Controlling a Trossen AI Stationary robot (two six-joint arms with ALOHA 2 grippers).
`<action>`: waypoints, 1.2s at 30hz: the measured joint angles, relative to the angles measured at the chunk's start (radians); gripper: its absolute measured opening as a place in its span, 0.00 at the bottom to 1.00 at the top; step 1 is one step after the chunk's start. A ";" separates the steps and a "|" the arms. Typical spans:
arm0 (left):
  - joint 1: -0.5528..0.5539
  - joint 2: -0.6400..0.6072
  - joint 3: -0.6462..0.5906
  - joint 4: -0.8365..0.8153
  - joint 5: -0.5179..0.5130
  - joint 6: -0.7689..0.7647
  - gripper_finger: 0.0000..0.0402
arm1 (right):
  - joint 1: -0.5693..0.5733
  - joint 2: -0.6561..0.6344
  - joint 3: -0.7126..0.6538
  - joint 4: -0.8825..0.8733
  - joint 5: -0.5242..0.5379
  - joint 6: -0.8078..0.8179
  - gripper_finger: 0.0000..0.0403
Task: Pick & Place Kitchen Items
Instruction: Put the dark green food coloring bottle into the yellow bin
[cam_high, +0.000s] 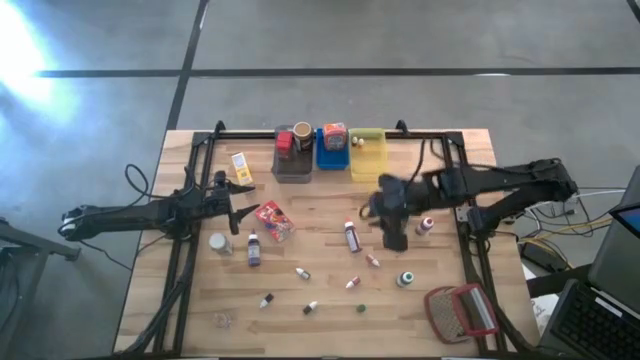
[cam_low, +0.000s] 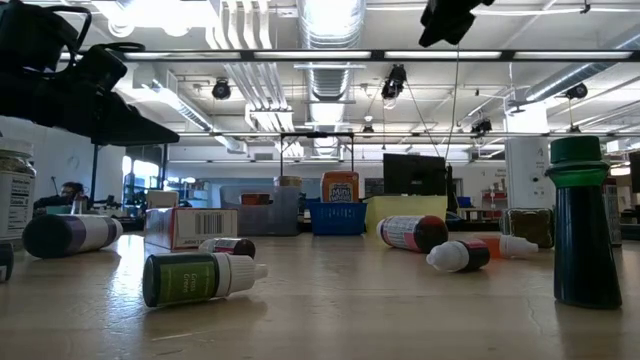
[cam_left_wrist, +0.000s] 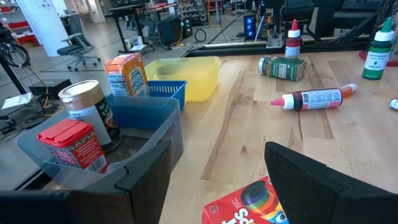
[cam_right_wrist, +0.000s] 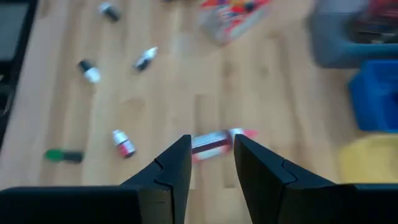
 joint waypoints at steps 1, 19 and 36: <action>0.000 0.000 0.000 0.000 0.000 0.000 0.65 | 0.025 0.009 0.000 0.004 0.000 -0.001 0.30; 0.000 0.000 0.000 0.000 0.000 0.000 0.65 | 0.312 0.264 0.082 0.077 0.000 0.107 0.24; 0.000 0.000 0.000 0.001 0.000 0.000 0.65 | 0.419 0.461 0.192 0.025 0.000 0.274 0.42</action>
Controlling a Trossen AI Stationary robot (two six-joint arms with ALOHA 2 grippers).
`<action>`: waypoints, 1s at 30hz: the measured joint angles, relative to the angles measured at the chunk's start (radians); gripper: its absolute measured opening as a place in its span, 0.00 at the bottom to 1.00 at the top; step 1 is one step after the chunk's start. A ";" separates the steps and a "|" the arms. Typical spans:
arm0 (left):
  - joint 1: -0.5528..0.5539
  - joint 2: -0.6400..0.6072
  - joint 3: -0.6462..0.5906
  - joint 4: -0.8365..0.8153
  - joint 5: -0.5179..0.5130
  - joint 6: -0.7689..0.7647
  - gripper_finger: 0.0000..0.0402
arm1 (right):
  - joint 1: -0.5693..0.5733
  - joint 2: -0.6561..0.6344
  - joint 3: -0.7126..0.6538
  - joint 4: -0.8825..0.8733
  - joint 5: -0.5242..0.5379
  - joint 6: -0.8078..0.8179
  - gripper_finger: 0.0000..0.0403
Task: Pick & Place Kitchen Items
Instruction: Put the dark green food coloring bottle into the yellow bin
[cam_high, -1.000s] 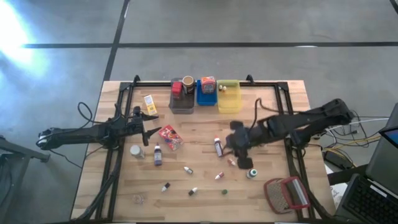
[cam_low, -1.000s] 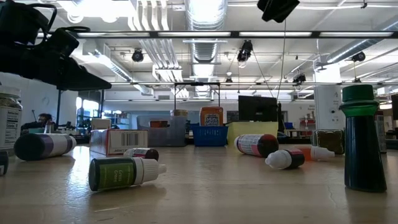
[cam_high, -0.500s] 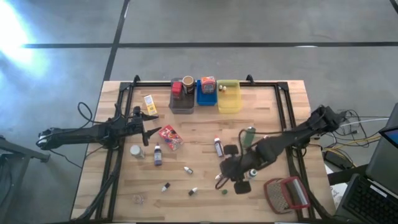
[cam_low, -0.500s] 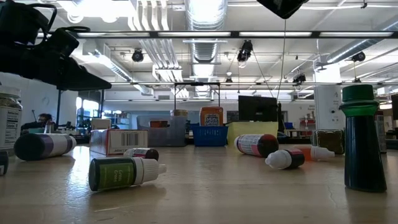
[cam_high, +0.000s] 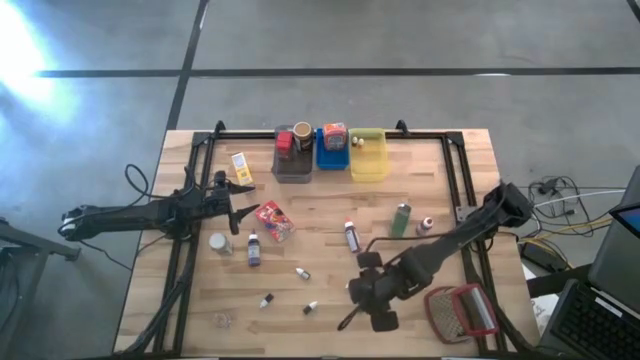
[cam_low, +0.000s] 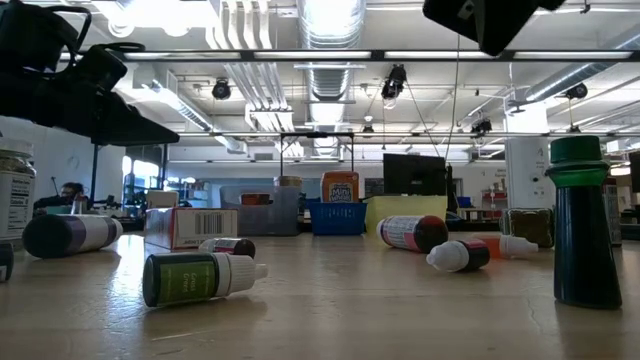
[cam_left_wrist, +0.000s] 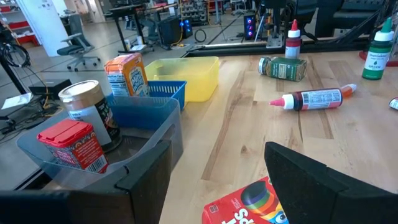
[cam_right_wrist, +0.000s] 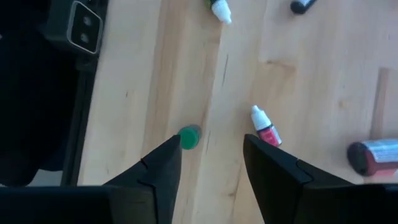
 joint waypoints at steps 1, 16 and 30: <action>0.000 0.000 0.000 0.000 0.000 0.000 0.65 | 0.001 0.007 -0.001 0.000 0.000 0.013 0.42; 0.000 0.000 0.000 0.000 0.000 0.000 0.65 | 0.008 0.082 -0.009 -0.003 -0.001 0.070 0.37; 0.000 0.000 0.000 0.000 0.000 0.000 0.65 | 0.026 0.085 -0.015 0.035 -0.002 0.096 0.41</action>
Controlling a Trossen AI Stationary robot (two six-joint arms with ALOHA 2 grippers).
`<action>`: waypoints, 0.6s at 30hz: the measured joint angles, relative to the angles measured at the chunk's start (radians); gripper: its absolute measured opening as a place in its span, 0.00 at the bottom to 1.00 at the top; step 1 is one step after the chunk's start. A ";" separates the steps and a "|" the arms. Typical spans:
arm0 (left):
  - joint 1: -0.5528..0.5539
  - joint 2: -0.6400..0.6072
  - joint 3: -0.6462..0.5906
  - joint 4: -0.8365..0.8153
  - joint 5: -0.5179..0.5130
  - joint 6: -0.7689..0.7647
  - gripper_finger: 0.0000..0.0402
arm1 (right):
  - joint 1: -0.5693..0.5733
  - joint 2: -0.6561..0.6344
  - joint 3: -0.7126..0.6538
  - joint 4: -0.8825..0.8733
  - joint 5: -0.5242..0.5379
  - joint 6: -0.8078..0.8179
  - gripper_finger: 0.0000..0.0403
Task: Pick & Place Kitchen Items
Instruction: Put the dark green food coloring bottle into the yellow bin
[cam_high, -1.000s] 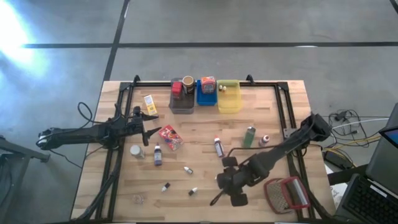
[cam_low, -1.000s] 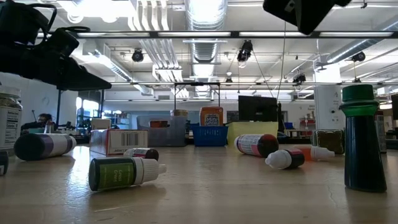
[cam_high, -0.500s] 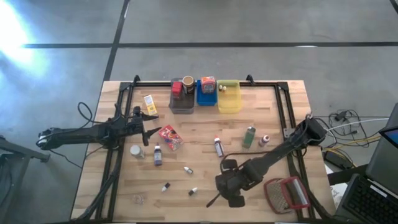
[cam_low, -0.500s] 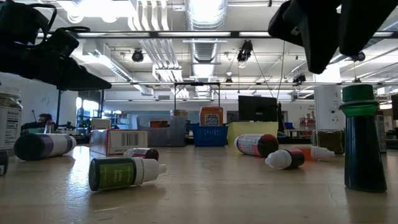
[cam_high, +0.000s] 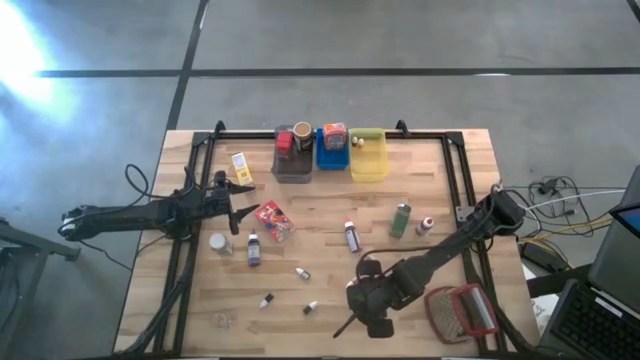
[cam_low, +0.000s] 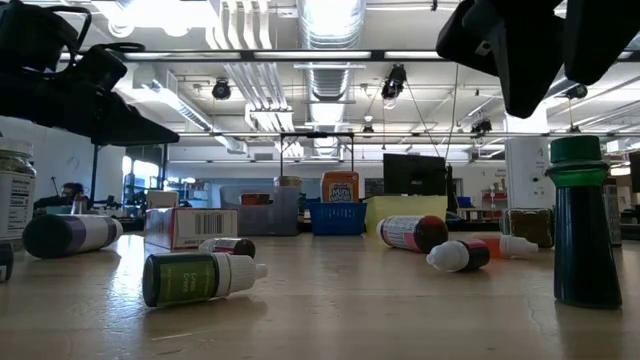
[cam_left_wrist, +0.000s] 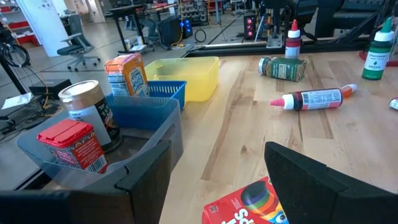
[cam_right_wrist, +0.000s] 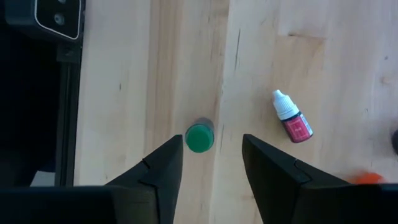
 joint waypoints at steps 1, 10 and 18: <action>0.000 0.000 0.000 0.000 0.000 0.000 0.65 | 0.001 0.000 -0.001 0.006 0.000 0.000 0.42; 0.000 0.000 0.000 0.000 0.000 0.000 0.65 | 0.002 0.000 -0.017 0.049 0.001 0.000 0.46; 0.000 0.000 0.000 0.000 0.000 0.000 0.65 | 0.005 0.000 -0.060 0.102 0.001 0.005 0.42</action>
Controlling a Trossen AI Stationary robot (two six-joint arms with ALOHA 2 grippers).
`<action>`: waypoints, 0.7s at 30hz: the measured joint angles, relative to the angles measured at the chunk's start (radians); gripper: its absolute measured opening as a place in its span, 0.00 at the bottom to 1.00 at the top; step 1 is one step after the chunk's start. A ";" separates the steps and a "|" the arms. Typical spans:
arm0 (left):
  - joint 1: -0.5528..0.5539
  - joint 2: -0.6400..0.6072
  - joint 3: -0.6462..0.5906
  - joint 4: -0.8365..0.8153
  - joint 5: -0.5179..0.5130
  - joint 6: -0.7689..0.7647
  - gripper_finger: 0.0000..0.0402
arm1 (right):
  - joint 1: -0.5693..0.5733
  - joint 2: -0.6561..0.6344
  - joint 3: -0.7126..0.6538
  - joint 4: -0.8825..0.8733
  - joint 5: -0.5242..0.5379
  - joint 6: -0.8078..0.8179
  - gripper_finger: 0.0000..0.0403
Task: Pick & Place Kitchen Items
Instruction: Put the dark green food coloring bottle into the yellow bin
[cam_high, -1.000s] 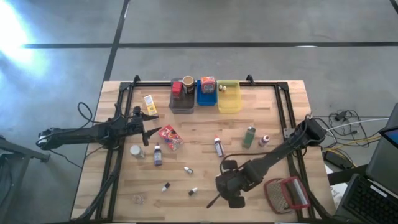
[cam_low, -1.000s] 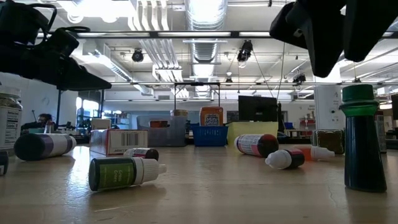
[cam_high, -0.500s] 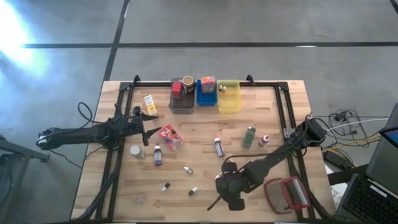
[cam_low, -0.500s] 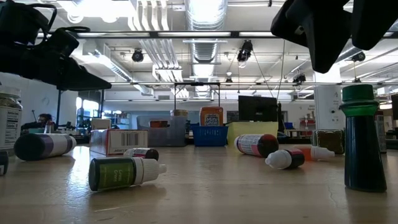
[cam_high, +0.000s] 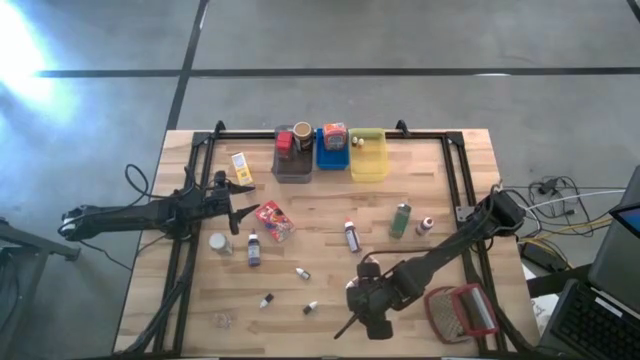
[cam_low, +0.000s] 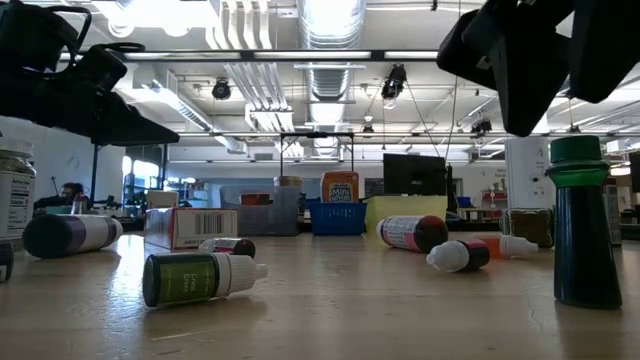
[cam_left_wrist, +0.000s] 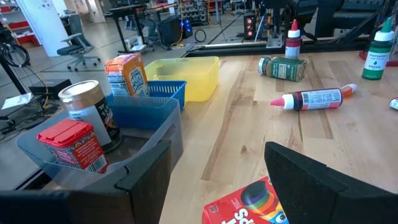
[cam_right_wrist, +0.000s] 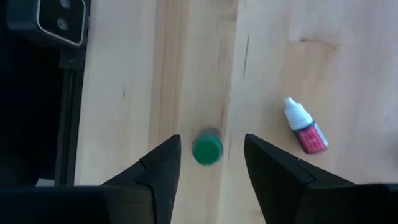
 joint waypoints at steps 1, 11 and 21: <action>0.000 0.000 0.000 0.000 0.000 0.000 0.65 | 0.000 0.000 -0.009 0.018 -0.001 0.000 0.42; 0.000 0.000 0.000 0.000 0.000 0.000 0.65 | 0.000 0.000 -0.062 0.064 -0.011 0.040 0.47; 0.000 0.000 0.000 0.000 0.000 0.000 0.65 | 0.002 0.000 -0.099 0.109 -0.011 0.045 0.47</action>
